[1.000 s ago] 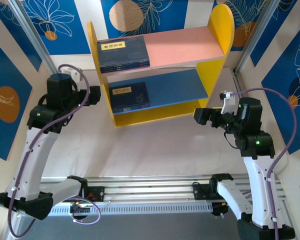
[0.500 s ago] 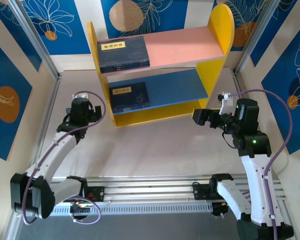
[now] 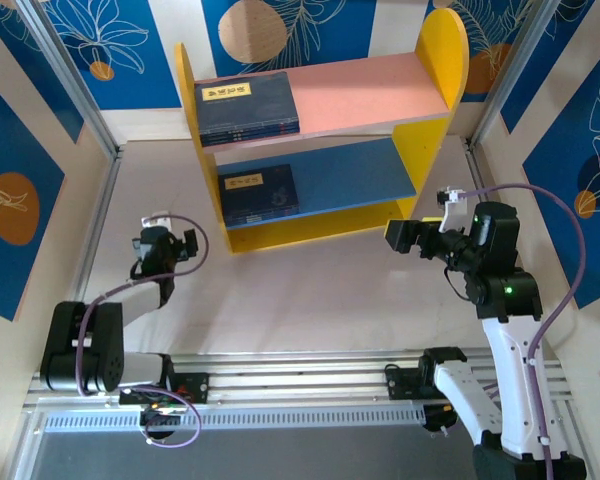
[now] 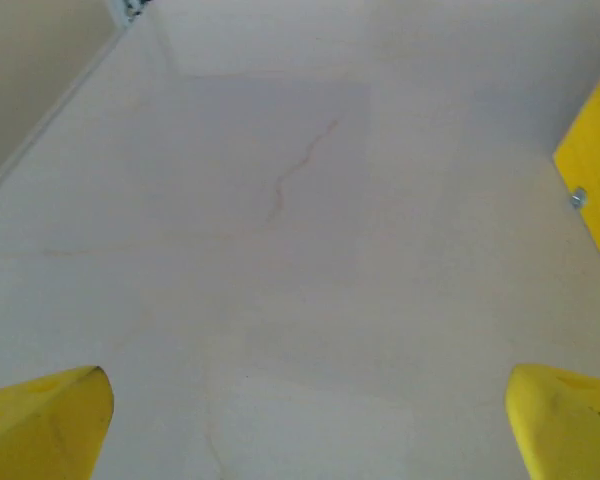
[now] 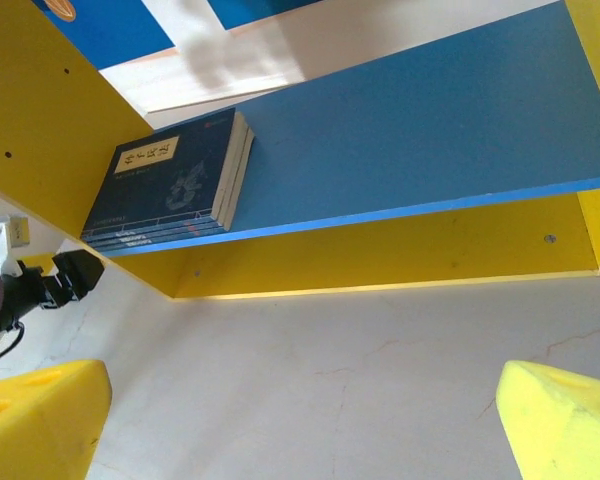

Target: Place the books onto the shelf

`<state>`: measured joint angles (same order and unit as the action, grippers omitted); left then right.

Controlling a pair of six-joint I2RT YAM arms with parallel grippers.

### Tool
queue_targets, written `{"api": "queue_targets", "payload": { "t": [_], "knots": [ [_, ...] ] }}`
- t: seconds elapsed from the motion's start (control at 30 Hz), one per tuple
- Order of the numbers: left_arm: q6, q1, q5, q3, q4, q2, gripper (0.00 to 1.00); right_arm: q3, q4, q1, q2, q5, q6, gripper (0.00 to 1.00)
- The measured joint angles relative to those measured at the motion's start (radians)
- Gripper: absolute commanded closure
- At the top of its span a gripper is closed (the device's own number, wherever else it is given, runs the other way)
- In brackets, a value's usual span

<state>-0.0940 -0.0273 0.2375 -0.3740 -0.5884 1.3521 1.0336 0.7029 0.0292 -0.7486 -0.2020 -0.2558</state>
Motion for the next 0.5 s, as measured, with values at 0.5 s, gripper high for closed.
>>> {"api": "queue_targets", "payload": {
  "t": [0.5],
  "knots": [
    [0.071, 0.006, -0.204, 0.045, -0.372, 0.210, 0.00, -0.153, -0.161, 0.000, 0.000, 0.125, -0.019, 0.01]
  ]
}}
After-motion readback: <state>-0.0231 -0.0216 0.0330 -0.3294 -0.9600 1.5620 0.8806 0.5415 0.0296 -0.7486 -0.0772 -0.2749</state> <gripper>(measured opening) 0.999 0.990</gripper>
